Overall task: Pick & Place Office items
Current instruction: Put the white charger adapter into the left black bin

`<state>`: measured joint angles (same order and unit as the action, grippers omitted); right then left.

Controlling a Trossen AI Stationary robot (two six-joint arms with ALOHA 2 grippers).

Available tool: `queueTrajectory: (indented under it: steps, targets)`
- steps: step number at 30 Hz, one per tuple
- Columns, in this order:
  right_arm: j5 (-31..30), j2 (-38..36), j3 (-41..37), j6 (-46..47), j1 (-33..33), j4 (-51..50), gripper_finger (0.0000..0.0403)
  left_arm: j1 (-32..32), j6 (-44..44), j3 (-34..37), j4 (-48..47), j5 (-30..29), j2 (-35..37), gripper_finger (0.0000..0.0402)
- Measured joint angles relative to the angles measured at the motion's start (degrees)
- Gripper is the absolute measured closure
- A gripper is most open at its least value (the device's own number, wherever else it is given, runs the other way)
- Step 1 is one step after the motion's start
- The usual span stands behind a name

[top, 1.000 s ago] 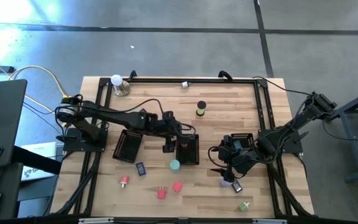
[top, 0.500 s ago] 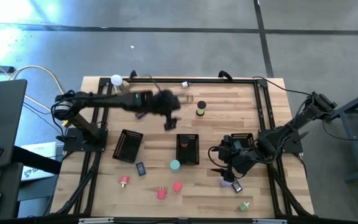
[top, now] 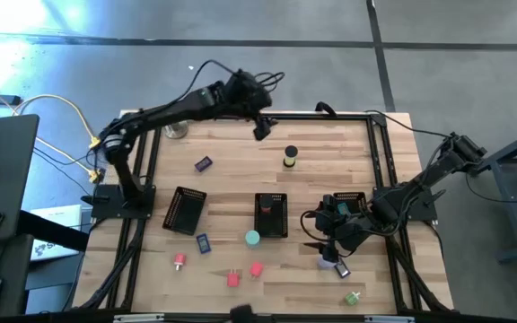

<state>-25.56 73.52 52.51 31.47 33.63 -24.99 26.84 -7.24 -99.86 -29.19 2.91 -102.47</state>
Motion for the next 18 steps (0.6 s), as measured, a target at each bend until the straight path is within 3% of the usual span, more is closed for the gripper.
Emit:
queueTrajectory:
  steps: [7,18]
  targets:
    - [0.1,0.0,0.0,-0.2,0.0,-0.07,0.0023,5.0,0.19,-10.64,-7.1,0.43,-12.13,0.0091]
    - [0.21,0.0,0.0,-1.49,0.0,-0.48,0.0023,9.21,2.08,-11.14,-8.96,1.54,-19.33,0.0091]
